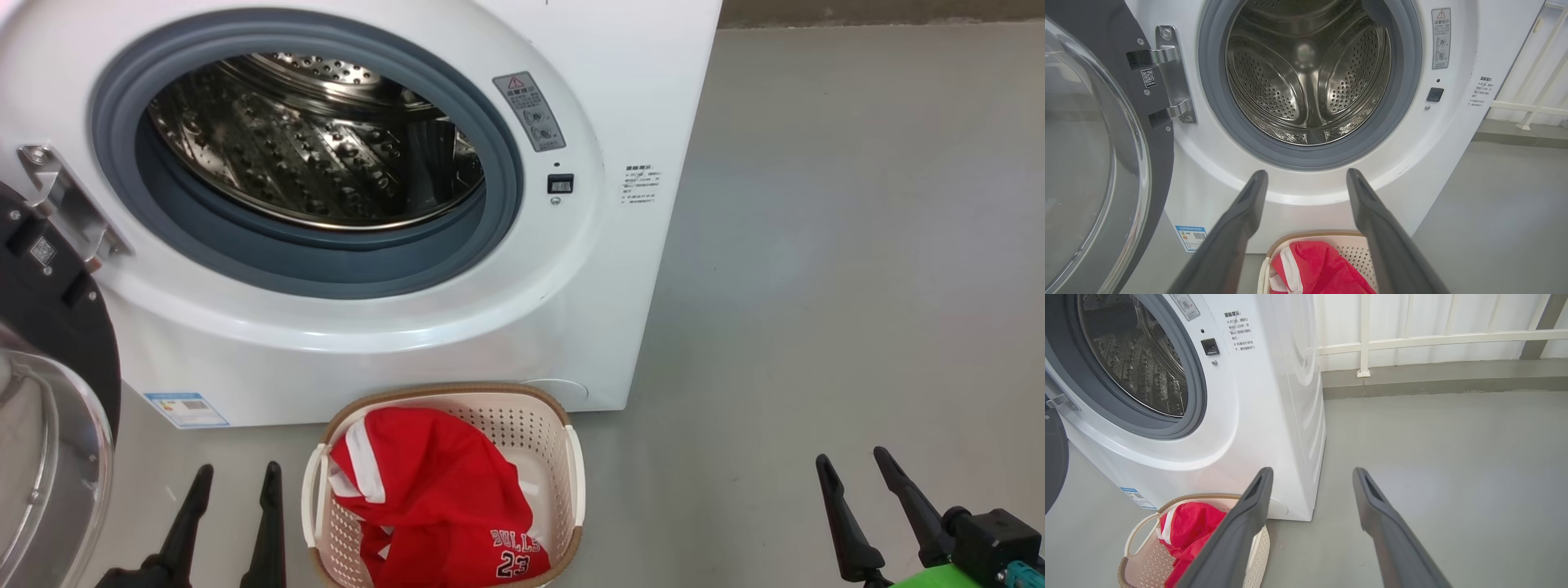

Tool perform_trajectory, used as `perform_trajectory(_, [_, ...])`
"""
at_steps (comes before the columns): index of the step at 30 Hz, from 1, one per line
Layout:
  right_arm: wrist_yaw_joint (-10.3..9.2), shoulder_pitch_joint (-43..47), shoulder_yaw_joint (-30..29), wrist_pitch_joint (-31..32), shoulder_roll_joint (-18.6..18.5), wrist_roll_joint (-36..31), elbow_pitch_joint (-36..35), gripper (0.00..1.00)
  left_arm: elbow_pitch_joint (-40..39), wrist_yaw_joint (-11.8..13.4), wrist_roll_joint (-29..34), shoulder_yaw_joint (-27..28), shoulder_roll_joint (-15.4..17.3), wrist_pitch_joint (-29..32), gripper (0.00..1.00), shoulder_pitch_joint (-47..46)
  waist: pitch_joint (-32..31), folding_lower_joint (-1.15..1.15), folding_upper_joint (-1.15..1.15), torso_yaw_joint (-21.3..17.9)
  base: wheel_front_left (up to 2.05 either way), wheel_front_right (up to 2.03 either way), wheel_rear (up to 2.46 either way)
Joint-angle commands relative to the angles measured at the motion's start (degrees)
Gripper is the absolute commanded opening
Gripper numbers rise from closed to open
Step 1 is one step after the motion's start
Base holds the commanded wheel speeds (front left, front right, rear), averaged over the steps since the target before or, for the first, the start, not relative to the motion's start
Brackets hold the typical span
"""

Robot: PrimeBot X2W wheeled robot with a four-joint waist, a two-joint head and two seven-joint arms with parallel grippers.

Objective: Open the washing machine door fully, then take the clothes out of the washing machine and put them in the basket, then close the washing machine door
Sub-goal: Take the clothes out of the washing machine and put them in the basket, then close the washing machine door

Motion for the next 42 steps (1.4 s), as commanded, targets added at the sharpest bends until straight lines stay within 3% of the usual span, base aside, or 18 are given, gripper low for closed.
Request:
perform_trajectory(1, [0.28, -0.2, 0.8, -0.4, -0.8, 0.0, -1.5, 1.00, -2.2, -0.3, 0.5, 2.2, 0.5, -0.5, 1.00, 0.0, 0.0, 0.00, 0.00, 0.0, 0.00, 0.00, 0.00])
perform_trajectory(22, [0.28, -0.4, 0.0, -0.4, -0.6, -0.4, -1.7, 1.00, -3.2, -0.3, 1.2, 1.6, 0.1, -0.5, 1.00, 0.3, 0.3, 0.00, 0.00, 0.0, -0.07, 0.07, 0.00])
perform_trajectory(42, [0.28, -0.1, 0.0, -0.4, -0.5, -0.1, -1.7, 1.00, -4.5, -0.3, 1.2, 1.0, 0.1, -0.5, 1.00, 1.7, -0.2, 0.00, 0.00, 0.0, -1.19, 1.19, 0.00])
